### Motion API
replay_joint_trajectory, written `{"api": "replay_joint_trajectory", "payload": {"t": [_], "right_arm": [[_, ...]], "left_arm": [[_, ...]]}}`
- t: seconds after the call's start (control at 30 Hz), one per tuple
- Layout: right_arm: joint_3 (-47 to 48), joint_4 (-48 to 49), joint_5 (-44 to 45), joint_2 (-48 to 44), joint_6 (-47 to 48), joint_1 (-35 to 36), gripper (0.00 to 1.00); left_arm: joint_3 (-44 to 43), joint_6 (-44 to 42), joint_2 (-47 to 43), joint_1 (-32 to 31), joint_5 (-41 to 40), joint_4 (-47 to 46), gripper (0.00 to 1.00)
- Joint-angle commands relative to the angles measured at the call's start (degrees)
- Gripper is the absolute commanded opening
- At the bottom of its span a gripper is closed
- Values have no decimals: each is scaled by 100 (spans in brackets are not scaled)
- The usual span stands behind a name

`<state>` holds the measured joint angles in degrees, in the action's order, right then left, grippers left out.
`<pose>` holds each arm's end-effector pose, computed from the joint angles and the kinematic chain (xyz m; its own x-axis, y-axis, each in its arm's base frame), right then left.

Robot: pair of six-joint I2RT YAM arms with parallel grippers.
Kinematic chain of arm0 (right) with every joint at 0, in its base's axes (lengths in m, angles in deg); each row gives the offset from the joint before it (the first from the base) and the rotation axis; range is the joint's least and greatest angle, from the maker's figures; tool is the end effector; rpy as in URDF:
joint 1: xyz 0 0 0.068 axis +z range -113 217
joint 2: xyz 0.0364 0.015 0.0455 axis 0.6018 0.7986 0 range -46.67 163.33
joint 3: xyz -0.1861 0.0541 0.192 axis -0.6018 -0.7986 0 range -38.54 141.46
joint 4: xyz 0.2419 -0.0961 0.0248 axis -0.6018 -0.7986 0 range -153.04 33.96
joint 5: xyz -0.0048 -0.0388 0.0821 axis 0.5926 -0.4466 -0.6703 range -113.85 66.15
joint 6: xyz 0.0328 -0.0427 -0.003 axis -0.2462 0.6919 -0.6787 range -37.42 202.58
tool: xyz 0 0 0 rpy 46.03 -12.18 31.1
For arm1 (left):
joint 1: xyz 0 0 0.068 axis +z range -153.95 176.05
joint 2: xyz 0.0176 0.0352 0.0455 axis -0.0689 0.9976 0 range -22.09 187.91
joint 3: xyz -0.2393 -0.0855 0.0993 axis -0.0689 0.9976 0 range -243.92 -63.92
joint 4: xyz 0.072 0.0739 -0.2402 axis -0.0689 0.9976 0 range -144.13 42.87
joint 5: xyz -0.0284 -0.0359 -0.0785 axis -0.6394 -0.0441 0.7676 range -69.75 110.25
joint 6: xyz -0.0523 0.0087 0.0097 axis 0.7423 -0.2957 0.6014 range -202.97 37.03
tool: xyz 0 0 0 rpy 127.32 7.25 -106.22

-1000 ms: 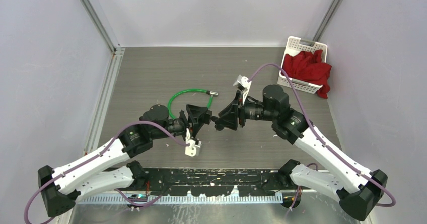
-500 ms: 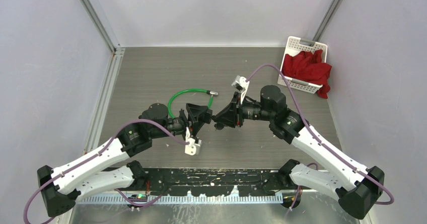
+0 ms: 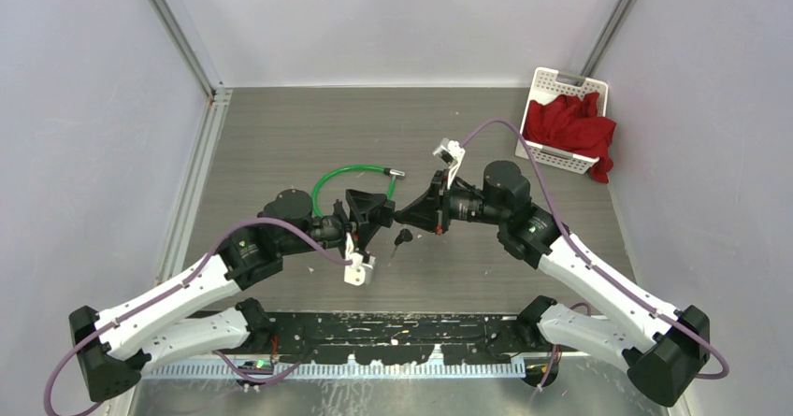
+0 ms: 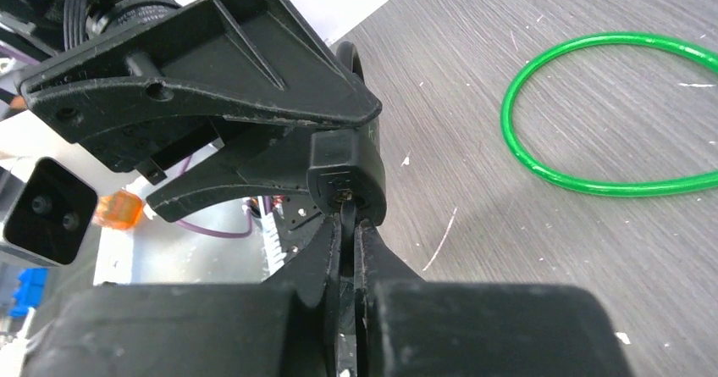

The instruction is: Unlock with the key

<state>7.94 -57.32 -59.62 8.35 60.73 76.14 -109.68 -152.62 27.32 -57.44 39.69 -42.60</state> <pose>0.1584 0.1558 0.3353 -0.4797 -0.0011 -0.8774 -0.8407 0.2869 0.4593 0.1096 -0.1680 0.3302 0.8356 0.3572 -0.4173 0.4761 -0.0920 0.8746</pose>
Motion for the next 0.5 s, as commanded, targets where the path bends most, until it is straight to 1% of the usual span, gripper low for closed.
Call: {"api": "replay_joint_trajectory", "payload": {"t": [0.0,0.1,0.27,0.47], "right_arm": [[-91,793,111,-161,-1071,-5,1],[-116,889,180,-95,-1772,-5,1],[-295,1347,291,-138,-2693,-7,1],[-768,2191,590,-296,-3877,-5,1]], "left_arm": [[-251,-329,-196,-21,223,-898,0],[-156,-537,-193,-25,279,-1235,0],[-51,-1011,-167,-28,481,-1623,0],[82,-1703,-116,-45,751,-2110,0]]}}
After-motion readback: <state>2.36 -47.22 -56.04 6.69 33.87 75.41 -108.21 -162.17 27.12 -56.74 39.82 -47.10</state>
